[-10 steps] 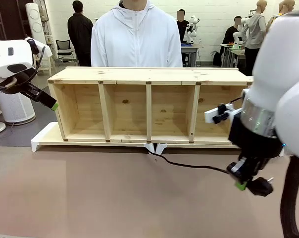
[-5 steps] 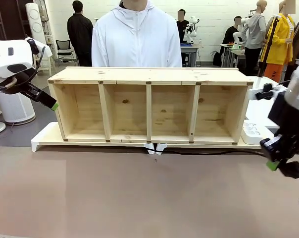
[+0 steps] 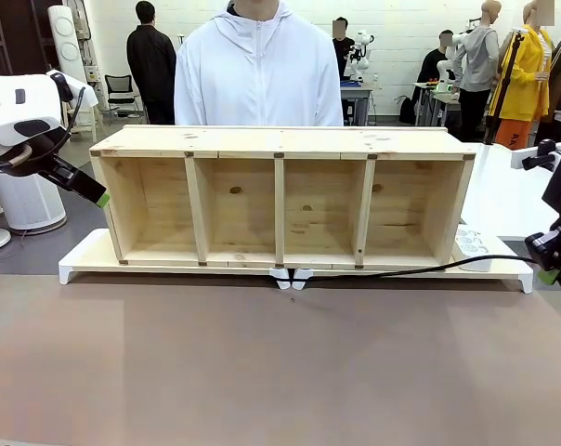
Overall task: Perform cable management.
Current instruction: Pull the grasped Power Cable to the location of the Power Strip.
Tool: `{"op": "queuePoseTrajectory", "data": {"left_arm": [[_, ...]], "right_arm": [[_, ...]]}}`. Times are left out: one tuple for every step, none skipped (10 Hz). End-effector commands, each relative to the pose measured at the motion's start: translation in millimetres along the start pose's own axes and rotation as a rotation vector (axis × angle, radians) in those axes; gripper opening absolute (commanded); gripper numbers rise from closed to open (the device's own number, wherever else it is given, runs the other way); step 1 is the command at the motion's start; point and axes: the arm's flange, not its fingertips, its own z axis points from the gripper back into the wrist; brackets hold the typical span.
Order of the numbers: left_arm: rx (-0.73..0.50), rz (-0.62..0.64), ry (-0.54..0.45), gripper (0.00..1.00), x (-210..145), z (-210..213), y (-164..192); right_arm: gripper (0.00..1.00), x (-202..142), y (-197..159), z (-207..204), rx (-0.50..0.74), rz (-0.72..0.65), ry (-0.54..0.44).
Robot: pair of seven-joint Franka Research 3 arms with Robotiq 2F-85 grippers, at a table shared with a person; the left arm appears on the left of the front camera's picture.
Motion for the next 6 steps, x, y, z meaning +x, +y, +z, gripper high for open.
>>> {"op": "queuePoseTrajectory", "data": {"left_arm": [[0.003,-0.003,0.002,1.00,0.2,-0.5,-0.1],[0.003,-0.003,0.002,1.00,0.2,-0.5,-0.1],[0.003,-0.003,0.002,1.00,0.2,-0.5,-0.1],[0.003,-0.003,0.002,1.00,0.2,-0.5,-0.1],[0.003,-0.003,0.002,1.00,0.2,-0.5,-0.1],[0.003,-0.003,0.002,1.00,0.2,-0.5,-0.1]], "right_arm": [[0.17,3.9,-21.2,-37.4,-0.076,0.024,-0.051],[0.17,15.7,-28.1,-44.5,-0.089,0.022,-0.069],[0.17,28.8,-35.4,-51.6,-0.086,0.001,-0.086],[0.17,43.9,-43.0,-55.9,-0.090,-0.025,-0.116],[0.17,62.0,-52.8,-58.8,-0.075,-0.071,-0.129],[0.17,76.8,-61.6,-61.1,-0.055,-0.111,-0.115]]}}
